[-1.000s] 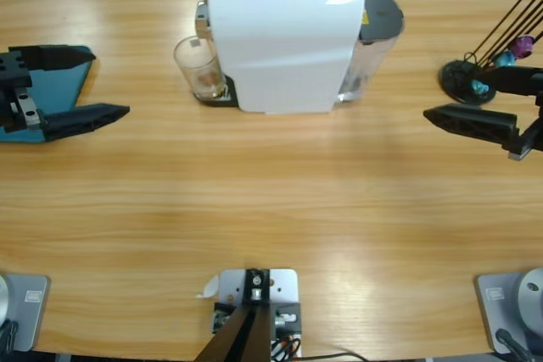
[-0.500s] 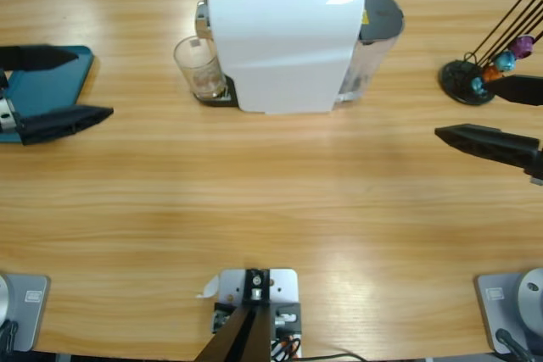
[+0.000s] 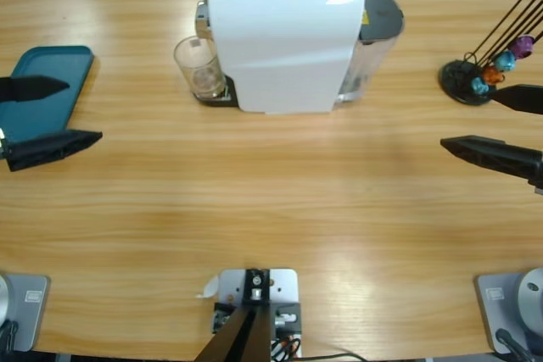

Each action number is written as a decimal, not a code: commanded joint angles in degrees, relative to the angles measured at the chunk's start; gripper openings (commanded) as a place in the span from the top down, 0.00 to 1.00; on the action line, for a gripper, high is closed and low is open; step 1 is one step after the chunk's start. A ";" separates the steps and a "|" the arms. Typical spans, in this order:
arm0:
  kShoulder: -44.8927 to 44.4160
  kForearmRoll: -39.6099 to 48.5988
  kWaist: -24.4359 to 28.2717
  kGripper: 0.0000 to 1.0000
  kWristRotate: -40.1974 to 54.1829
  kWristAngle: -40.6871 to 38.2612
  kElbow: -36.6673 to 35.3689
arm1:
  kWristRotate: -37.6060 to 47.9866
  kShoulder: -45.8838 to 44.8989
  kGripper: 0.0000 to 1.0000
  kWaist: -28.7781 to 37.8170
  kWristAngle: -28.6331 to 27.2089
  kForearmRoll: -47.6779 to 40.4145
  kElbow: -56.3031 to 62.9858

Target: Pour coffee

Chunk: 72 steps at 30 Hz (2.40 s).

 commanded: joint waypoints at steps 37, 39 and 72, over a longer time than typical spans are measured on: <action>-4.03 -1.62 -3.58 0.00 -3.04 -2.96 5.03 | 2.17 3.10 0.00 -0.67 -1.48 -4.36 3.99; -4.23 -1.62 -3.58 0.00 -3.31 -2.98 5.08 | 3.64 3.36 0.00 -0.67 -1.43 -4.38 4.02; -5.02 -5.49 -3.58 0.00 -2.22 1.18 5.69 | 4.29 3.80 0.00 -0.67 -1.13 -7.86 5.38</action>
